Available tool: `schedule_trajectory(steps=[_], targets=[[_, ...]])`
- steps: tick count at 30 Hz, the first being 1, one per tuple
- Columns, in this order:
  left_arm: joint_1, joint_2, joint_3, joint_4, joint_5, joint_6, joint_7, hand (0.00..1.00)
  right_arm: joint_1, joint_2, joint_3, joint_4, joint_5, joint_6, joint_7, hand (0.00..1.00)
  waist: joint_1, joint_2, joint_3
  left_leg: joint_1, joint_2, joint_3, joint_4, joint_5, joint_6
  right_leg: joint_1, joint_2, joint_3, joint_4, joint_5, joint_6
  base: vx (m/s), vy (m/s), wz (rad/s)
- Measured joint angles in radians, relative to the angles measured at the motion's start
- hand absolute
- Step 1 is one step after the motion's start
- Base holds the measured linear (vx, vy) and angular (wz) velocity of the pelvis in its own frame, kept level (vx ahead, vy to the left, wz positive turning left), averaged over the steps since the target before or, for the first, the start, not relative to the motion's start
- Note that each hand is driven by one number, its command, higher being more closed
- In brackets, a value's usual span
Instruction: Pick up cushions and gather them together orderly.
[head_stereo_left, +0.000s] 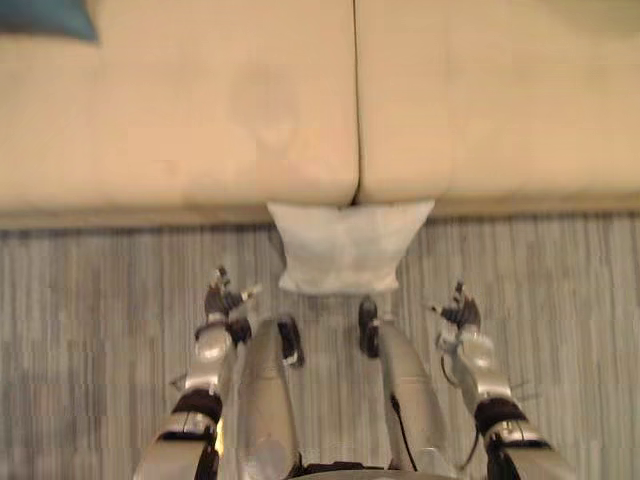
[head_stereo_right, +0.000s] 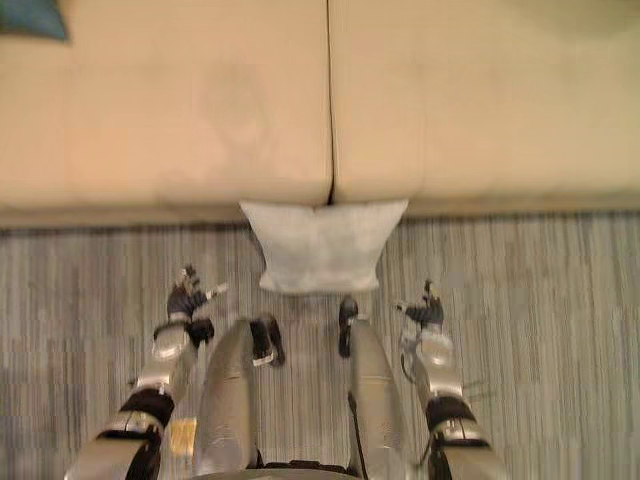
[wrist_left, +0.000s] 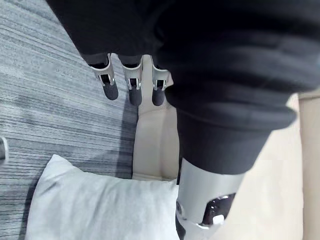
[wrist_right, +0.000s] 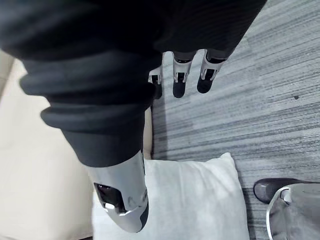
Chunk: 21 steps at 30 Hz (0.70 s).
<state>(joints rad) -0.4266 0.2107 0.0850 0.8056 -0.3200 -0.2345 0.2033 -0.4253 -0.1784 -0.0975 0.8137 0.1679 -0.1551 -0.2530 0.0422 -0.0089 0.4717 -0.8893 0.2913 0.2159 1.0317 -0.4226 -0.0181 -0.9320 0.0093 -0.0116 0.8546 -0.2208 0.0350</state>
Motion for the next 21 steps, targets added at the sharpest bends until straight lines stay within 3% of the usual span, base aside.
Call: schedule_trajectory(steps=[2, 5, 13, 14, 15, 21], targets=[[-0.144, 0.011, 0.065, 0.000, -0.027, -0.007, 0.023, 0.00, -0.168, -0.019, 0.000, 0.021, 0.024, -0.001, -0.015, 0.00, 0.000, -0.001, 0.051, -0.155, 0.019, -0.013, 0.079, -0.002, 0.003, -0.152, 0.008, -0.001, 0.072, 0.001, -0.001, -0.10, -0.049, -0.18], [-0.284, 0.030, 0.087, -0.001, -0.070, -0.012, 0.045, 0.00, -0.358, -0.051, 0.000, 0.028, 0.067, -0.002, -0.046, 0.00, 0.000, 0.001, 0.075, -0.332, 0.025, -0.038, 0.153, -0.003, 0.005, -0.327, 0.007, -0.009, 0.149, 0.001, -0.001, -0.10, -0.061, -0.07], [-0.525, 0.037, 0.031, -0.007, -0.124, -0.014, 0.089, 0.00, -0.664, -0.093, 0.024, 0.063, 0.144, -0.023, -0.119, 0.00, 0.004, 0.000, 0.080, -0.581, 0.020, -0.086, 0.246, 0.012, 0.017, -0.559, -0.015, -0.038, 0.255, 0.000, -0.016, -0.09, -0.028, 0.06], [-0.537, 0.037, 0.024, -0.013, -0.124, -0.015, 0.090, 1.00, -0.675, -0.093, 0.023, 0.069, 0.146, -0.023, -0.122, 0.00, 0.005, 0.000, 0.080, -0.591, 0.019, -0.088, 0.247, 0.013, 0.016, -0.565, -0.017, -0.040, 0.257, 0.001, -0.017, -0.08, 0.002, 0.07], [-0.560, 0.037, -0.006, -0.025, -0.124, -0.015, 0.093, 1.00, -0.691, -0.094, 0.025, 0.070, 0.149, -0.023, -0.128, 1.00, 0.006, 0.000, 0.080, -0.607, 0.018, -0.093, 0.251, 0.016, 0.014, -0.580, -0.020, -0.044, 0.261, 0.001, -0.018, -0.07, 0.010, 0.05], [-0.665, 0.031, -0.093, -0.034, -0.118, -0.014, 0.127, 1.00, -0.745, -0.101, 0.039, 0.071, 0.158, -0.023, -0.157, 1.00, 0.002, 0.003, 0.082, -0.659, 0.006, -0.105, 0.276, 0.023, 0.007, -0.630, -0.033, -0.050, 0.301, -0.001, -0.021, -0.06, 0.019, 0.05]])
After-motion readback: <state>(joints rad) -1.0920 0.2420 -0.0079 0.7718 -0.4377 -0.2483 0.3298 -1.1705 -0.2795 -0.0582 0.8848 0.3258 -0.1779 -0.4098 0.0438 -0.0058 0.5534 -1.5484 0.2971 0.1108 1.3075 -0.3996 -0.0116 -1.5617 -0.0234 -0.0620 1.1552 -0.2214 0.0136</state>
